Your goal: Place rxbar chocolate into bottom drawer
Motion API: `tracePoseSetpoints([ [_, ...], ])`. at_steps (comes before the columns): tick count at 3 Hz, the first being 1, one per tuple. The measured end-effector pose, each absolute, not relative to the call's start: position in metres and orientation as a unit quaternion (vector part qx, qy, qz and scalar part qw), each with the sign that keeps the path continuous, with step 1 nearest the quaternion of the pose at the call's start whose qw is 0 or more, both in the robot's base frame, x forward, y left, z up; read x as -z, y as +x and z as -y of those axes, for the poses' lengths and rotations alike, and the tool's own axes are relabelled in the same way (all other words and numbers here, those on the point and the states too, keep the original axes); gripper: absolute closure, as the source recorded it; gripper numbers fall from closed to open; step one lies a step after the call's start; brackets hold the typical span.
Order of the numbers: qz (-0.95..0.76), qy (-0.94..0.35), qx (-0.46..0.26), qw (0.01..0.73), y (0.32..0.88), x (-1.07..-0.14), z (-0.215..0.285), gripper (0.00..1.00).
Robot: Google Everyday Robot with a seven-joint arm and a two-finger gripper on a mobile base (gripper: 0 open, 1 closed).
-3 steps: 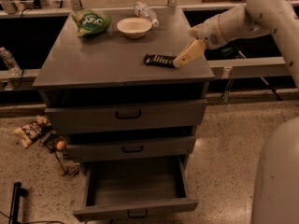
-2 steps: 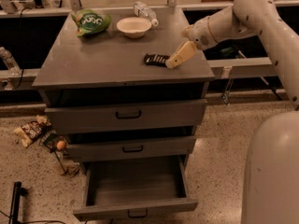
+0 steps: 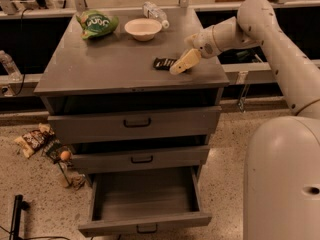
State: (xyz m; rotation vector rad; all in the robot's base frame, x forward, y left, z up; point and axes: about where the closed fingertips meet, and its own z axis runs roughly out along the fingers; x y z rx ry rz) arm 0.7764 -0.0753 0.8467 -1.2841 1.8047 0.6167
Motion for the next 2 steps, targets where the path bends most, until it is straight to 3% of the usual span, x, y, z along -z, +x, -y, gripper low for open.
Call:
tracePoseSetpoints([
  [2,-0.717,-0.511,-0.251,0.403,0.7782,-0.8284,0.0653,0.4],
])
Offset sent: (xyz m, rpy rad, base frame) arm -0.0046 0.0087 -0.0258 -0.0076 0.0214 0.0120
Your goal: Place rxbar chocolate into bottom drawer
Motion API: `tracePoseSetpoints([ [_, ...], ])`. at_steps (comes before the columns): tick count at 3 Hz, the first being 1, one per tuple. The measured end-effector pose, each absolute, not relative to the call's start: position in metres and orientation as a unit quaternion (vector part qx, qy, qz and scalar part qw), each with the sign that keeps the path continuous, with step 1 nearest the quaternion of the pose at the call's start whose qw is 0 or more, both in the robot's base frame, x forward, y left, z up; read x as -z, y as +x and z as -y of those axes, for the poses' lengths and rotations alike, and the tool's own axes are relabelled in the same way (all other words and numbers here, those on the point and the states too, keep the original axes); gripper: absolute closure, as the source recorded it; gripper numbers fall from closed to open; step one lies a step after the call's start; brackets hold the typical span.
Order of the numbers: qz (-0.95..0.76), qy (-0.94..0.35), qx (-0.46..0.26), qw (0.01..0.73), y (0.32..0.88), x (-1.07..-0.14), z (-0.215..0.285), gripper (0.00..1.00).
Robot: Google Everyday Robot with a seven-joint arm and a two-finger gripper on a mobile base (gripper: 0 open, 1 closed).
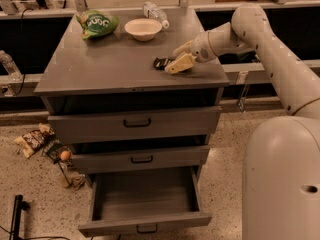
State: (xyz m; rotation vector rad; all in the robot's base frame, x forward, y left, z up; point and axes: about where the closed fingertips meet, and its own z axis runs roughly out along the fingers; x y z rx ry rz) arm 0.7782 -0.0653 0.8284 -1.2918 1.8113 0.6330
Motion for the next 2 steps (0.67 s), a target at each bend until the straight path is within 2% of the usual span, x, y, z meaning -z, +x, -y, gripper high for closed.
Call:
tracePoseSetpoints([
  [2,-0.717,-0.516,-0.254,0.394,0.774,-0.8227,0.0619,0.88],
])
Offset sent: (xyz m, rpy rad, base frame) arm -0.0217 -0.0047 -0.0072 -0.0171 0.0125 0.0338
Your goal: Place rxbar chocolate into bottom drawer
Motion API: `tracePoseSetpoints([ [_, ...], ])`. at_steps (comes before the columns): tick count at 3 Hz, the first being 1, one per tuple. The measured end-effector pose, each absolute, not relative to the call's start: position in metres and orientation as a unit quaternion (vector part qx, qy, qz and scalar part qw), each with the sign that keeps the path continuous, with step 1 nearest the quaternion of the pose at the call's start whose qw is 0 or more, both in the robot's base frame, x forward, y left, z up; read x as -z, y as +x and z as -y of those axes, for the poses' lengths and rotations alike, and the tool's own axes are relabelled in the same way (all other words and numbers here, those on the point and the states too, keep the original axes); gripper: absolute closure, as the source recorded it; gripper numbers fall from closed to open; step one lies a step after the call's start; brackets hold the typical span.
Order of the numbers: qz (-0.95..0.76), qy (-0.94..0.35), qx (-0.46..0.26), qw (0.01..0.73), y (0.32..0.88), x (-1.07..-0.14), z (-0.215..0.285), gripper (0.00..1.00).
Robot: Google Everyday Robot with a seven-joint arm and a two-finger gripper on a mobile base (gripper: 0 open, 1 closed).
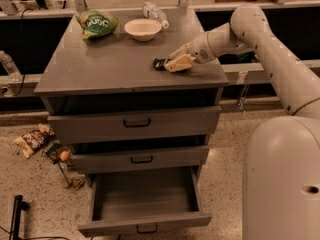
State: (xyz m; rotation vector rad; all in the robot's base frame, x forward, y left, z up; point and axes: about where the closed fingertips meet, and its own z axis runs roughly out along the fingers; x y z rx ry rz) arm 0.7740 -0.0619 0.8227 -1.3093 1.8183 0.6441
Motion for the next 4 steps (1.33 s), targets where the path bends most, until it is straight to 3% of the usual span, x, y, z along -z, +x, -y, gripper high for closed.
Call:
tracePoseSetpoints([
  [1,-0.717,-0.516,-0.254,0.394,0.774,-0.824,0.062,1.0],
  [3,-0.715,-0.522,-0.25,0.392,0.748,-0.832,0.068,1.0],
  [4,-0.694,-0.522,-0.236,0.436,0.674,-0.886,0.09,1.0],
])
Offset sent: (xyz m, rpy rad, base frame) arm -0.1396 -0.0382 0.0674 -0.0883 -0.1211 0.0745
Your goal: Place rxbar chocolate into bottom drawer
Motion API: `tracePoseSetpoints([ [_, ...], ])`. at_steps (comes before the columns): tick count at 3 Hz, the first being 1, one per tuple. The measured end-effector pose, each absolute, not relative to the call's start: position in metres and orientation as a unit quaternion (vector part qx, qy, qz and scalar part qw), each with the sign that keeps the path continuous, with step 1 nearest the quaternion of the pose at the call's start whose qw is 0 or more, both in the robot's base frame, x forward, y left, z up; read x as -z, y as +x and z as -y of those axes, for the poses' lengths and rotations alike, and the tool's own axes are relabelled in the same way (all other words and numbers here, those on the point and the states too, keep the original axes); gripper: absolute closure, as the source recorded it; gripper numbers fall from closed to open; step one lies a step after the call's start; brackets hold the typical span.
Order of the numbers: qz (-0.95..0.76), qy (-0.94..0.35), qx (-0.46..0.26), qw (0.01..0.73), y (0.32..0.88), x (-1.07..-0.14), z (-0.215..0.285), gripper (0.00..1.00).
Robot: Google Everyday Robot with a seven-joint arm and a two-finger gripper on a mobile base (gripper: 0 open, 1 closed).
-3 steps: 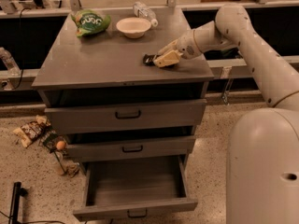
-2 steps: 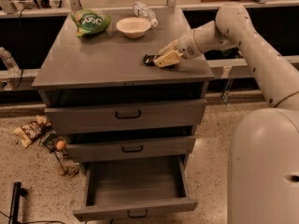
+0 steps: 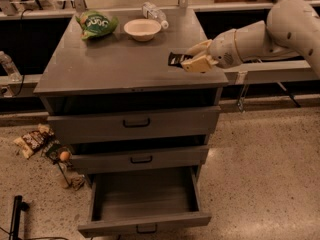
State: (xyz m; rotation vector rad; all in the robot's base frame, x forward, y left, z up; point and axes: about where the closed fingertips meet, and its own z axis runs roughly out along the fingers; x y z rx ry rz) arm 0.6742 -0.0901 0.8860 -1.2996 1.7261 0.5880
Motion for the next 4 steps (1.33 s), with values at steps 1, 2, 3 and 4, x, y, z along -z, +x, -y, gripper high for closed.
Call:
tracePoseSetpoints([
  [1,-0.708,-0.517,-0.244,0.414,0.666,-0.861,0.098,1.0],
  [2,-0.699,-0.523,-0.252,0.418,0.656,-0.871,0.084,1.0],
  [3,-0.691,-0.537,-0.271,0.401,0.608,-0.867,0.062,1.0],
  [4,-0.681,-0.546,-0.299,0.386,0.553,-0.848,0.041,1.0],
])
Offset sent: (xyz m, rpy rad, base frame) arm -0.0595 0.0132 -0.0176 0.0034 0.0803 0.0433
